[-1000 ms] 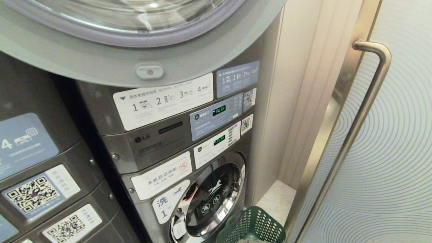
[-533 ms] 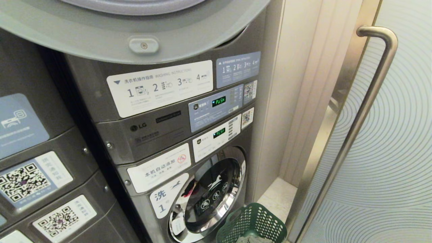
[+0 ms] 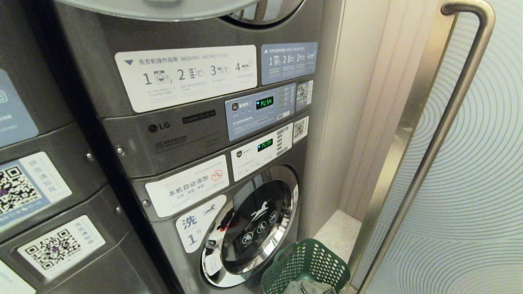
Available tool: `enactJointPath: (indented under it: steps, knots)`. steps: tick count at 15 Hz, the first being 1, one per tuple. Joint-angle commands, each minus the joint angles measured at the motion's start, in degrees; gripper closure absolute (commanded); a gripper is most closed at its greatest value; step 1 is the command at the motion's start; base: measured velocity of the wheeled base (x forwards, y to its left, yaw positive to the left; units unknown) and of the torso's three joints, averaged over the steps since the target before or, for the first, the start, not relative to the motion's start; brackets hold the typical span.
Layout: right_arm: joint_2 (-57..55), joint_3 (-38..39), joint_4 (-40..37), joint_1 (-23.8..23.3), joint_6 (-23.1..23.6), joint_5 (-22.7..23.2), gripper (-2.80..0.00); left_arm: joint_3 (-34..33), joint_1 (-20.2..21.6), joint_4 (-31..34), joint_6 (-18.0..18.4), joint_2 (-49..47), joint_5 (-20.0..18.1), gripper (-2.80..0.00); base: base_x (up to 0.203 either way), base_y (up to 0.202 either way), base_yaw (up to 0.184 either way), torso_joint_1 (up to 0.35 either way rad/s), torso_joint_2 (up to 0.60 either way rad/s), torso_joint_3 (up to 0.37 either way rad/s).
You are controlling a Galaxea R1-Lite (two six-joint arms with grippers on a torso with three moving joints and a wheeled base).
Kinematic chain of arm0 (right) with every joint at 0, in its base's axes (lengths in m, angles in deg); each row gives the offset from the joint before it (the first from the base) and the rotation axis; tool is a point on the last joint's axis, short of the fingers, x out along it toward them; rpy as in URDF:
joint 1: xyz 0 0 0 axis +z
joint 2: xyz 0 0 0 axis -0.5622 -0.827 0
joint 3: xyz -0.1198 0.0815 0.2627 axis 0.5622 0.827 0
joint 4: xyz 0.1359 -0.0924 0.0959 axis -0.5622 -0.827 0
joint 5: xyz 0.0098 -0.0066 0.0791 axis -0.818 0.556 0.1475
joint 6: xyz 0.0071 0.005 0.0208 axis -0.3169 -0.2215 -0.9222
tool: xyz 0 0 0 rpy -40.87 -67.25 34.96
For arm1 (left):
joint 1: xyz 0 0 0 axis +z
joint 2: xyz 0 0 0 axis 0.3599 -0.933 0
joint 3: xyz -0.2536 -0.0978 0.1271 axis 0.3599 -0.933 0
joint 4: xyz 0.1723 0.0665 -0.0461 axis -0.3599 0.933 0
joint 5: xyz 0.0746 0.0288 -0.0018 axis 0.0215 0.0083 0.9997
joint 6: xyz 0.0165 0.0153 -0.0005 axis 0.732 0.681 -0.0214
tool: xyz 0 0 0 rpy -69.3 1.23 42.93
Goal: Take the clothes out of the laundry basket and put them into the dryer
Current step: Take the clothes out of the basket
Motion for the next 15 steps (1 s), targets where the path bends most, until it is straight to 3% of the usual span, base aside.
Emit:
enactJointPath:
  steps: [1, 15]
  knots:
    - [0.02, 0.00, 0.02, 0.02, 0.00, 0.01, 0.00, -0.09, 0.01, -0.04, -0.02, 0.02, 0.01, 0.00, 0.000, 0.000, 0.000, -0.237, 0.55, 0.315]
    - [-0.03, 0.00, 0.02, 0.02, -0.06, 0.01, 0.00, -0.09, 0.01, -0.04, -0.02, 0.02, 0.01, 0.00, 0.000, 0.000, 0.000, -0.196, 0.51, 0.312]
